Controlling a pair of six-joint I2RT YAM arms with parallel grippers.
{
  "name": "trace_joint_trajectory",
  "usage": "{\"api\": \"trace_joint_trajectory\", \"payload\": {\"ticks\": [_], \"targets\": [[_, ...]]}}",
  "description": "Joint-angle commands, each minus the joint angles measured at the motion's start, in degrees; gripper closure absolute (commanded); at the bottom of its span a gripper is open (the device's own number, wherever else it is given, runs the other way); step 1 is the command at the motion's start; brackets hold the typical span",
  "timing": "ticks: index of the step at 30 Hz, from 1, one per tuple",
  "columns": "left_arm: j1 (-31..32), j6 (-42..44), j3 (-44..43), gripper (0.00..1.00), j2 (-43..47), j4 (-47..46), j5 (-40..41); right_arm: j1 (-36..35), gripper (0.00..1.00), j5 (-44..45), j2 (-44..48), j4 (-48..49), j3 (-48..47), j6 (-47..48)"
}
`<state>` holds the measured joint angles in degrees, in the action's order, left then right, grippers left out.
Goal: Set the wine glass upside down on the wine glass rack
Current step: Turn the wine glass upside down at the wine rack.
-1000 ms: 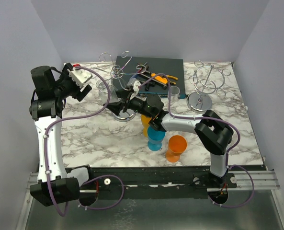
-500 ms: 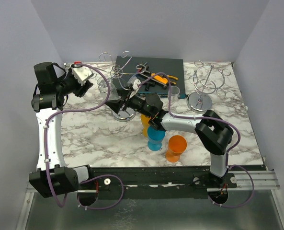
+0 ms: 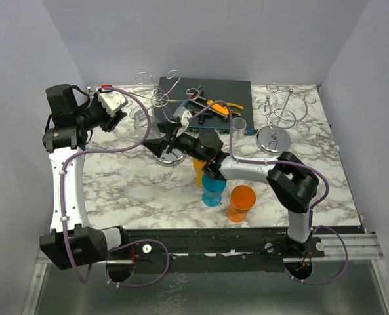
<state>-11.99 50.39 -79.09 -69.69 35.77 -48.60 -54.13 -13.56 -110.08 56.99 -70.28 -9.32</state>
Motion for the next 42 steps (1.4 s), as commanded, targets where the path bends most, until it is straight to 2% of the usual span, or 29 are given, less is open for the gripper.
{"api": "trace_joint_trajectory", "payload": {"ticks": [1, 18, 23, 32, 37, 42], "targets": [[0.53, -0.69, -2.73, 0.51, -1.96, -0.33, -1.36, -0.8, 0.87, -2.83, 1.05, 8.15, 0.29, 1.71], [2.14, 0.06, -3.82, 0.54, -3.19, -0.63, 2.28, -1.07, 0.88, -0.95, 1.82, 19.41, 7.5, 1.89], [2.58, -0.38, -4.06, 0.55, -3.42, -1.01, 2.63, -1.07, 0.89, -2.03, 1.15, 15.19, 5.23, 3.18], [2.85, -0.65, -3.84, 0.64, -3.7, -1.05, 2.19, -1.07, 0.89, -3.08, -1.99, 8.88, 0.02, 4.49], [2.84, -0.03, -3.62, 0.66, -3.86, -1.06, 2.77, -1.09, 0.9, -2.89, -1.98, 11.45, 1.66, 4.35], [2.83, -0.63, -4.69, 0.66, -4.9, -1.06, 3.54, -1.15, 0.91, -1.34, -1.8, 17.9, 5.37, 3.24]]}}
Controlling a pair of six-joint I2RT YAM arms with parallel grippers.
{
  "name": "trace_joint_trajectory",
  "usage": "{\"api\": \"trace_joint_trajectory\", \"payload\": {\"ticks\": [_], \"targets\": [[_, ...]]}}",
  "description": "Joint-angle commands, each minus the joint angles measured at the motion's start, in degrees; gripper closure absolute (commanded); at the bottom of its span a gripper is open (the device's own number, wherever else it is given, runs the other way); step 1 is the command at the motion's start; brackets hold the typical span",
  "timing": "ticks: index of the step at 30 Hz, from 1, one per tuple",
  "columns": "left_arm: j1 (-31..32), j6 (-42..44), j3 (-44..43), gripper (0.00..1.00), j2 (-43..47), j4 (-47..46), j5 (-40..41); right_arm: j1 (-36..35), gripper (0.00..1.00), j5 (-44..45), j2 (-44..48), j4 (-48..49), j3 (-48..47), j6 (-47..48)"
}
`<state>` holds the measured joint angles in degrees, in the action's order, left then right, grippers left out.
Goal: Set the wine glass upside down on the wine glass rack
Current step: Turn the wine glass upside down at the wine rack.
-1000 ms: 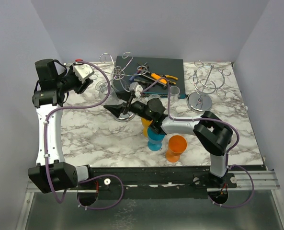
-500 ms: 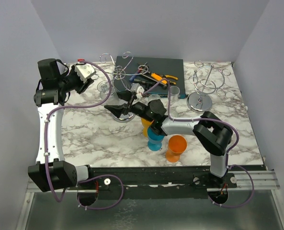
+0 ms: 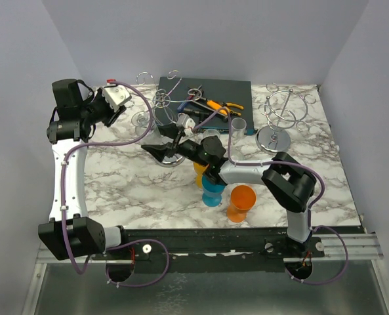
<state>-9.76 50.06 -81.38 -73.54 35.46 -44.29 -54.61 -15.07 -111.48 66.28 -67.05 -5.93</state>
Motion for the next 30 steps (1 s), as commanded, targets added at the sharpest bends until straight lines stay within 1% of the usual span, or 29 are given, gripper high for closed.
{"api": "trace_joint_trajectory", "payload": {"ticks": [1, 9, 12, 14, 15, 16, 17, 18, 20, 22, 26, 29, 30], "targets": [[0.62, -0.32, -2.54, 0.66, -1.26, -0.77, -0.5, -0.67, 0.91, 0.71, -0.27, 9.71, 2.66, -0.53], [0.62, -0.58, -2.92, 0.67, -1.83, -0.93, 0.16, -0.59, 0.91, 5.08, -2.91, 19.27, 4.55, -5.66], [0.6, -0.51, -2.71, 0.67, -1.78, -1.12, 0.41, -0.59, 0.91, 6.01, -3.8, 18.59, 3.78, -6.08], [0.62, -0.57, -2.66, 0.66, -1.78, -1.13, 0.49, -0.59, 0.88, 6.92, -4.06, 17.05, 3.48, -6.23], [0.61, -0.63, -2.7, 0.66, -1.78, -1.19, 0.42, -0.59, 0.85, 6.99, -4.09, 16.19, 3.53, -5.99], [0.61, -0.73, -2.73, 0.65, -1.78, -1.27, 0.39, -0.59, 0.79, 6.98, -4.09, 15.71, 3.79, -5.93], [0.59, -1.04, -2.72, 0.63, -1.77, -1.41, 0.39, -0.59, 0.72, 7.05, -3.97, 15.55, 4.13, -5.93], [0.59, -1.3, -2.68, 0.62, -1.66, -1.58, 0.51, -0.59, 0.63, 7.08, -3.75, 15.65, 4.62, -6.0], [0.62, -2.76, -2.96, 0.59, -1.65, -2.17, 0.57, -0.59, 0.52, 7.09, -3.07, 14.87, 5.12, -5.79], [0.62, -3.44, -3.17, 0.55, -1.62, -2.49, 0.68, -0.6, 0.36, 6.55, -2.03, 12.48, 5.08, -5.07], [0.58, -4.25, -3.25, 0.49, -1.39, -3.03, 1.23, -0.59, 0.18, 4.66, 0.56, 8.01, 5.17, -3.76], [0.62, -4.6, -3.11, 0.48, -1.27, -3.31, 1.67, -0.61, 0.01, 4.37, 2.96, 5.48, 6.09, -3.12], [0.62, -4.62, -3.0, 0.48, -1.26, -3.5, 1.87, -0.67, 0.01, 4.43, 3.66, 5.21, 6.66, -2.96]]}}
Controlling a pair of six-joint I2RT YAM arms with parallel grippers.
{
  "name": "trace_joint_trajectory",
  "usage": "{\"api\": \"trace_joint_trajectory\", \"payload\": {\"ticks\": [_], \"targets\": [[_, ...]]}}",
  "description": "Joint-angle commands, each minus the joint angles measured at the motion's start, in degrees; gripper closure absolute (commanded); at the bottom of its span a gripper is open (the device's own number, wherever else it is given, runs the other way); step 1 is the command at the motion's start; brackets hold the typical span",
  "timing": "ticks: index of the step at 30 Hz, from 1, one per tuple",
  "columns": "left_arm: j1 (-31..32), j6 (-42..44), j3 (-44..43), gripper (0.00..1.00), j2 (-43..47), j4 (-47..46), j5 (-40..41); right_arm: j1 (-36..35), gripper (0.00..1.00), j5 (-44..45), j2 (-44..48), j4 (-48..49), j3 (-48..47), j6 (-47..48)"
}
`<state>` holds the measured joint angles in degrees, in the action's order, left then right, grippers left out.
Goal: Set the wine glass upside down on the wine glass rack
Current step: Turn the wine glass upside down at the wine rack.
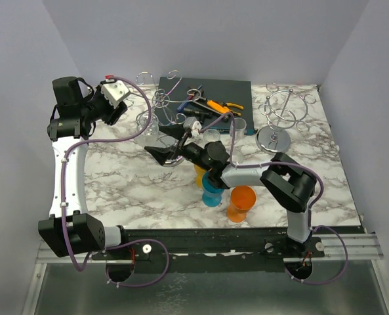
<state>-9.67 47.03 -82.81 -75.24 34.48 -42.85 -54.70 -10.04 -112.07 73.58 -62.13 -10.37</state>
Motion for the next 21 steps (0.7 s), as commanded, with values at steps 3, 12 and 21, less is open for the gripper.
{"api": "trace_joint_trajectory", "payload": {"ticks": [3, 12, 21], "targets": [[0.52, -2.09, -1.26, 0.48, 0.55, -3.01, 0.6, -0.59, 0.0, -0.64, 6.7, -4.23, 2.76, 1.92], [0.48, -4.93, -1.35, 0.41, 0.9, -3.84, 1.08, -0.6, 0.03, -3.44, 18.0, -25.63, 2.27, 3.74], [0.53, -12.13, -0.21, 0.17, 4.46, -3.81, 2.89, -0.54, 0.13, 0.61, 27.62, -64.84, -9.38, 4.06]]}}
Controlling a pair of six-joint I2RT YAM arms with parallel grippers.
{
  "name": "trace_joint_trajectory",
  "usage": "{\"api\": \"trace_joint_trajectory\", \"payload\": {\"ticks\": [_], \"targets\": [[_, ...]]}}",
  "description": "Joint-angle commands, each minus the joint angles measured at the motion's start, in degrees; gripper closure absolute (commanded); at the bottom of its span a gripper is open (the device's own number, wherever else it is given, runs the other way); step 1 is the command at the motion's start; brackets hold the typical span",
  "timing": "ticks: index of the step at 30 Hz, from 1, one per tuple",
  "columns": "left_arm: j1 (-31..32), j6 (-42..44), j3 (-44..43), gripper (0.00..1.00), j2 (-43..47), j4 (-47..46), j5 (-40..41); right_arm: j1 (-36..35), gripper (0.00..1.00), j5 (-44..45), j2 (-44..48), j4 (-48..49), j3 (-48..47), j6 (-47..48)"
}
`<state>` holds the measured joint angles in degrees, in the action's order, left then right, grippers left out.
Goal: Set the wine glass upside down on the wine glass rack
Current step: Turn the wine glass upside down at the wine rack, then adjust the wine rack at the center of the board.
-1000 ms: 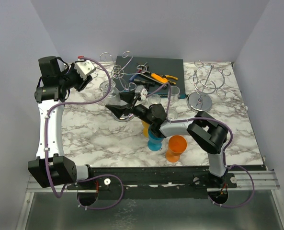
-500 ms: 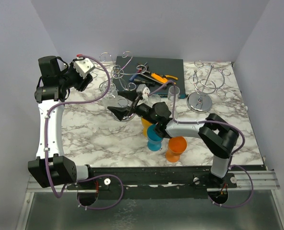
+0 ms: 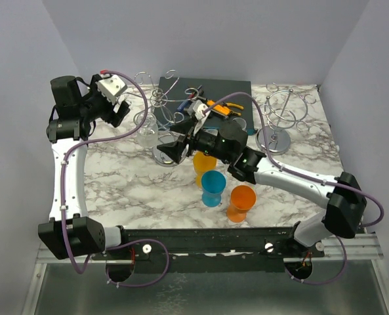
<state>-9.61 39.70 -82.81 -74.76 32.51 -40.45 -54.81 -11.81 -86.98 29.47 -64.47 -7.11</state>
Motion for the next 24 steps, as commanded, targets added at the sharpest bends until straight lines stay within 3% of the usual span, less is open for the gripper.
{"api": "trace_joint_trajectory", "payload": {"ticks": [1, 6, 13, 24], "targets": [[0.42, -4.98, 0.52, 0.15, 4.75, -1.67, 0.49, -0.39, 0.14, 3.77, 2.63, -23.28, -9.12, 0.75], [0.38, -7.43, 2.52, 0.12, 7.06, -1.31, 0.78, 0.46, 0.19, 10.27, 0.34, -36.53, -22.61, 1.34], [0.37, -9.14, 2.09, 0.17, 6.54, -2.85, 2.81, 5.39, 0.26, 14.93, -7.76, -47.8, -42.53, 3.21], [0.36, -10.87, -0.86, 0.15, 6.39, -2.88, 2.09, 13.55, 0.26, 14.84, -17.51, -51.3, -53.62, 4.67]]}}
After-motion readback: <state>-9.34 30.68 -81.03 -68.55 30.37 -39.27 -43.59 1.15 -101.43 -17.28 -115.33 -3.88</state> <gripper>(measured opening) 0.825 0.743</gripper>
